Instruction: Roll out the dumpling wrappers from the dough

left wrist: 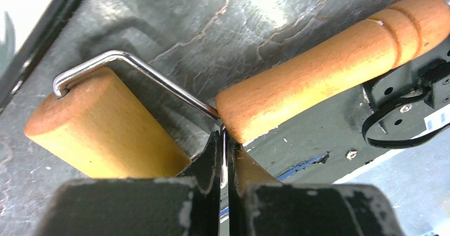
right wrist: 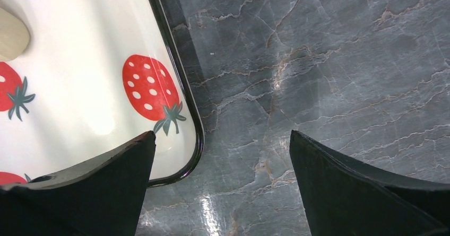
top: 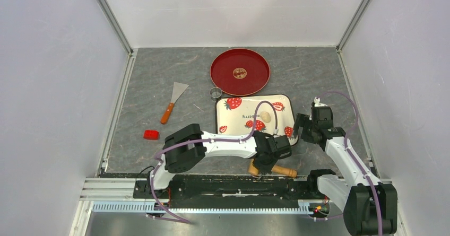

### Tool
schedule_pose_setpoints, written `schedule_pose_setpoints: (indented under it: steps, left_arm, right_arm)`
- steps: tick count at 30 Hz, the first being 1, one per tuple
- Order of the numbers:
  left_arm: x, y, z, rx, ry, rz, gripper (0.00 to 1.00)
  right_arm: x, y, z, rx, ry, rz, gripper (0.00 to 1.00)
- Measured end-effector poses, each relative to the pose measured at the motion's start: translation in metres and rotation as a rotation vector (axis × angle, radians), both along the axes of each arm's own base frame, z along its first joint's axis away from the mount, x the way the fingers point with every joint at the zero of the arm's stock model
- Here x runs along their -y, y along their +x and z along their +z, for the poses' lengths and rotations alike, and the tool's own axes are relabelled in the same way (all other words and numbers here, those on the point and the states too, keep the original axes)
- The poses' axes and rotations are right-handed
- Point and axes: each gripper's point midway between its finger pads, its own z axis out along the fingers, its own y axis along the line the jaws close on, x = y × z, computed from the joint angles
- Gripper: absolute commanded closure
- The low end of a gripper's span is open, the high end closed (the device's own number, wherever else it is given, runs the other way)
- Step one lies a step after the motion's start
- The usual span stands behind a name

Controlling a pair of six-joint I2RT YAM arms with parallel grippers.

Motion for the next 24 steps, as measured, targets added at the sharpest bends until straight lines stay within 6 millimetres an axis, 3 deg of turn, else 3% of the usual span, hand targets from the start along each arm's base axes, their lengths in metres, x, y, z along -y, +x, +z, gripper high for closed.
schedule_pose_setpoints:
  steps: [6,13,16,20,24]
  left_arm:
    - [-0.011,0.011,0.019,0.076,-0.007,0.025,0.98]
    - [-0.020,0.028,0.087,0.184,-0.144,0.095,0.98]
    - [-0.032,0.037,0.103,0.217,-0.177,0.143,0.98]
    - [-0.056,0.056,0.105,0.250,-0.167,0.222,0.98]
    - [-0.091,0.076,0.089,0.248,-0.110,0.305,0.98]
  right_arm:
    - [-0.002,0.009,0.014,0.030,0.008,0.004,0.02]
    - [-0.011,0.021,0.031,0.067,0.053,0.033,0.02]
    - [-0.019,0.024,0.038,0.081,0.085,0.059,0.02]
    - [-0.031,0.028,0.046,0.103,0.141,0.111,0.02]
    - [-0.046,0.030,0.052,0.122,0.211,0.163,0.02]
